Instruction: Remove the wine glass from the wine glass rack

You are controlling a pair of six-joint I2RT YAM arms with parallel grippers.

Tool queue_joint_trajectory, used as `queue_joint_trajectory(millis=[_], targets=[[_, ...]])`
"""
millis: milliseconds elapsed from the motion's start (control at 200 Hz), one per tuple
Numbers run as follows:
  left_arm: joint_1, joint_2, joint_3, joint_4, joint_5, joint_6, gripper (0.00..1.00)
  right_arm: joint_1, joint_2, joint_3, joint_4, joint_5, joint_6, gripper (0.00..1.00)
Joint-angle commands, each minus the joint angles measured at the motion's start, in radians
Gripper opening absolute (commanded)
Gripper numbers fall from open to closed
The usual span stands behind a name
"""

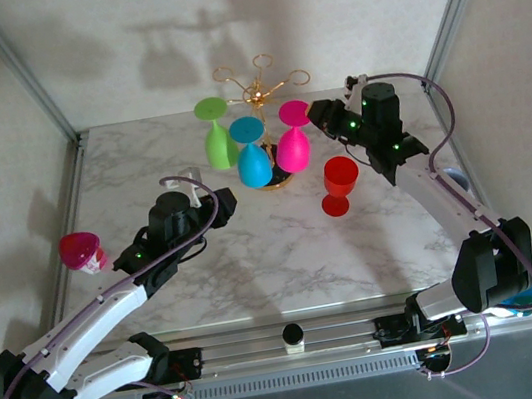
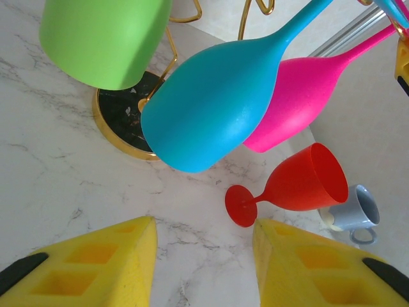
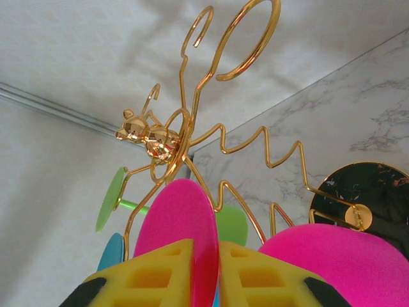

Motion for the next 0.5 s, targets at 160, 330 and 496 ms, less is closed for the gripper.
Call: queue_joint_trajectory(millis=[160, 330, 496], targets=[[0.010, -0.005, 0.014, 0.005, -0.025, 0.010, 0.44, -0.008, -0.004, 0.037, 0.026, -0.019, 0.016, 0.13], [0.011, -0.005, 0.012, 0.008, -0.024, 0.011, 0.44, -0.009, -0.005, 0.046, 0.020, -0.029, 0.020, 0.02], [0.012, -0.010, 0.010, 0.007, -0.025, 0.010, 0.44, -0.012, -0.007, 0.050, 0.017, -0.039, 0.032, 0.00]])
